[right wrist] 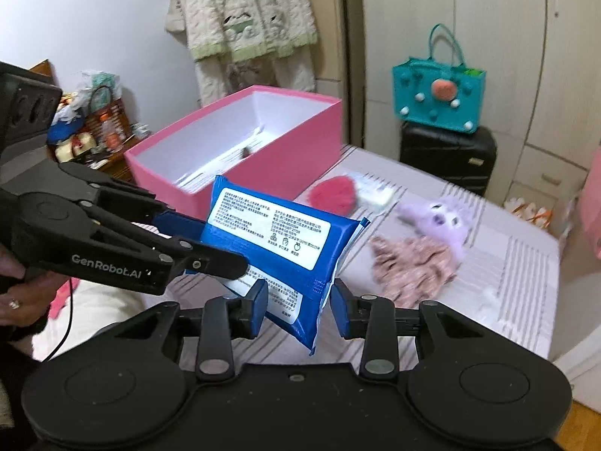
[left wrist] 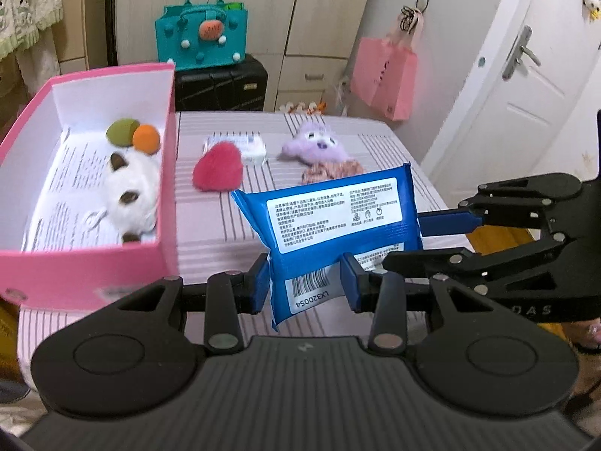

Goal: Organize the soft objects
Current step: 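Lift the blue wipes packet with both tools and carry it over the pink box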

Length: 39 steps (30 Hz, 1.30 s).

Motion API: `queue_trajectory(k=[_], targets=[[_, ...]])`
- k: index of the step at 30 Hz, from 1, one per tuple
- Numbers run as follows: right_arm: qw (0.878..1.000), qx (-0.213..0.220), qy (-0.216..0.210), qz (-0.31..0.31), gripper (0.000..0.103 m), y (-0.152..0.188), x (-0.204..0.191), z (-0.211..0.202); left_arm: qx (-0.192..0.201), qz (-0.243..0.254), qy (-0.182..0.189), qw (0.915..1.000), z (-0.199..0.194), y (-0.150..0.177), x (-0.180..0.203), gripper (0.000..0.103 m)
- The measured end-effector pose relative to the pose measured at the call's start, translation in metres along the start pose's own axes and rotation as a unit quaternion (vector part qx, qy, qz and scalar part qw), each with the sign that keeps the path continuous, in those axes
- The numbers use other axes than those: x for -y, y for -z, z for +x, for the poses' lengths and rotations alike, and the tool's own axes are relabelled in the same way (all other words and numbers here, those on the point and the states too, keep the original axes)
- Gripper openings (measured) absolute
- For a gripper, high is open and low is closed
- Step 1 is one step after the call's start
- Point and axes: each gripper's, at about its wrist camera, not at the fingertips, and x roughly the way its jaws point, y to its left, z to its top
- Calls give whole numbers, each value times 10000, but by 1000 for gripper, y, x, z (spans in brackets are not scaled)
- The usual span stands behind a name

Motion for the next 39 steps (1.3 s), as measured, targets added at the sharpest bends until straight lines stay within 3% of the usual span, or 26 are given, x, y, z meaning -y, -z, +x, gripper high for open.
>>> queue_trajectory(k=[7,14,28,32,36,39], targets=[[9994,-196,-291,-67,43,-2,-25,-9,-182,4,42,9998,-31,15,-8,38],[9982,-32,-478,-372,43,-14,-54,-20,-177,-61,203,9996,-68,20,-28,38],[9914,324,-493,-1170,43,-76,-97,4,372,329,-370,9981,-120,-5,-67,39],[9897,471,-426,-1285,45,-99,-99,21,405,419,-531,9969,-118,-21,-83,39],[9873,595,-474,-1395,47,-122,-91,47,424,200,-626,9969,-100,-36,-107,39],[9869,564,-534,-1417,40,-141,-79,71,451,-69,-644,9969,-83,-46,-127,39]])
